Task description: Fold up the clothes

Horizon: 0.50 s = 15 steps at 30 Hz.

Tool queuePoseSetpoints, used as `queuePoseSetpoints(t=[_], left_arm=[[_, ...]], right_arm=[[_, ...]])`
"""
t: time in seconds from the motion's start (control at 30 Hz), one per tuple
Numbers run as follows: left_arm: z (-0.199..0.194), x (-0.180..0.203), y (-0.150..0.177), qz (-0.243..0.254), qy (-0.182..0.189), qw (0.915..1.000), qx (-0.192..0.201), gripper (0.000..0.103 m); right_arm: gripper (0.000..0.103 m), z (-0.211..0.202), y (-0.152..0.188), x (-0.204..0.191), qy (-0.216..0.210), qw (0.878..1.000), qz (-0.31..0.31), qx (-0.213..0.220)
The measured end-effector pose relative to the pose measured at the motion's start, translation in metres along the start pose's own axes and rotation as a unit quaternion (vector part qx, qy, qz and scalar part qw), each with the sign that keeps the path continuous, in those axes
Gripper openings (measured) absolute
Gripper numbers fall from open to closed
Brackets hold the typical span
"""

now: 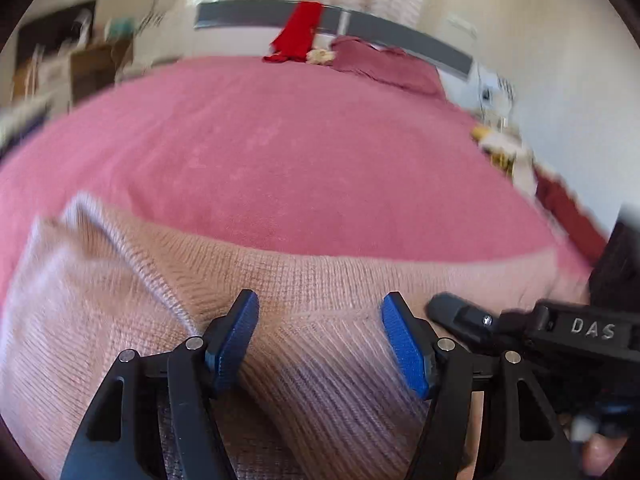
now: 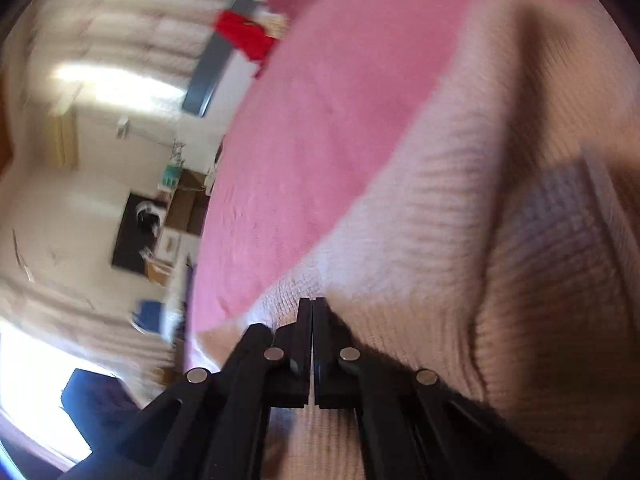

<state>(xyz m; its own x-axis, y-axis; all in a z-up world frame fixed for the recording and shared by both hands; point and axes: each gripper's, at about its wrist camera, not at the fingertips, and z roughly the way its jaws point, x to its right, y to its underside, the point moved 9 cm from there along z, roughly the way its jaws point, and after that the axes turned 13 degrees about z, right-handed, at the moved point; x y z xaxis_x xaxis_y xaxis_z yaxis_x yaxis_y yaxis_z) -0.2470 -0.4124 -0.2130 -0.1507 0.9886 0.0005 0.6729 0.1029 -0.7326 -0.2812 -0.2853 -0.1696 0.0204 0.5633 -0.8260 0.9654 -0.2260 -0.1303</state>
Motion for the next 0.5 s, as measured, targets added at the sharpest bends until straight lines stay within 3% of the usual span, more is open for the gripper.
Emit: queuePoseSetpoints(t=[0.07, 0.1, 0.13, 0.2, 0.27, 0.33, 0.37, 0.43, 0.47, 0.5], left_arm=[[-0.011, -0.004, -0.011, -0.022, 0.016, 0.9996, 0.012, 0.067], [-0.019, -0.007, -0.015, -0.037, 0.024, 0.9988, 0.024, 0.067], [-0.026, -0.011, -0.019, -0.049, 0.029, 0.9977, 0.038, 0.067], [-0.029, -0.021, -0.018, -0.051, 0.011, 0.9978, 0.042, 0.076], [-0.012, -0.031, -0.005, -0.028, -0.005, 0.9996, -0.009, 0.075], [-0.013, -0.032, -0.006, -0.016, 0.017, 0.9997, -0.010, 0.075], [-0.019, -0.034, -0.009, -0.014, 0.025, 0.9996, -0.004, 0.075], [-0.040, -0.049, -0.013, -0.017, 0.029, 0.9994, 0.004, 0.075], [-0.051, -0.058, -0.013, -0.022, 0.031, 0.9993, 0.007, 0.075], [-0.063, -0.070, -0.011, -0.033, 0.035, 0.9988, 0.010, 0.076]], right_arm=[[0.003, -0.004, 0.001, -0.010, 0.019, 0.999, -0.043, -0.009], [0.016, -0.014, -0.002, -0.015, 0.003, 0.999, -0.043, -0.009], [0.022, -0.028, -0.008, -0.022, -0.023, 0.999, -0.041, 0.003], [0.024, -0.046, -0.021, -0.024, -0.050, 0.998, -0.030, 0.033], [0.024, -0.047, -0.034, -0.004, -0.025, 0.999, -0.004, 0.032], [0.015, -0.048, -0.046, 0.026, 0.010, 0.999, 0.019, 0.032], [0.005, -0.049, -0.051, 0.039, 0.017, 0.999, 0.035, 0.031], [0.012, -0.067, -0.056, 0.049, -0.017, 0.997, 0.075, 0.031], [0.026, -0.079, -0.056, 0.050, -0.031, 0.996, 0.082, 0.033], [0.027, -0.095, -0.052, 0.047, -0.036, 0.996, 0.070, 0.034]])
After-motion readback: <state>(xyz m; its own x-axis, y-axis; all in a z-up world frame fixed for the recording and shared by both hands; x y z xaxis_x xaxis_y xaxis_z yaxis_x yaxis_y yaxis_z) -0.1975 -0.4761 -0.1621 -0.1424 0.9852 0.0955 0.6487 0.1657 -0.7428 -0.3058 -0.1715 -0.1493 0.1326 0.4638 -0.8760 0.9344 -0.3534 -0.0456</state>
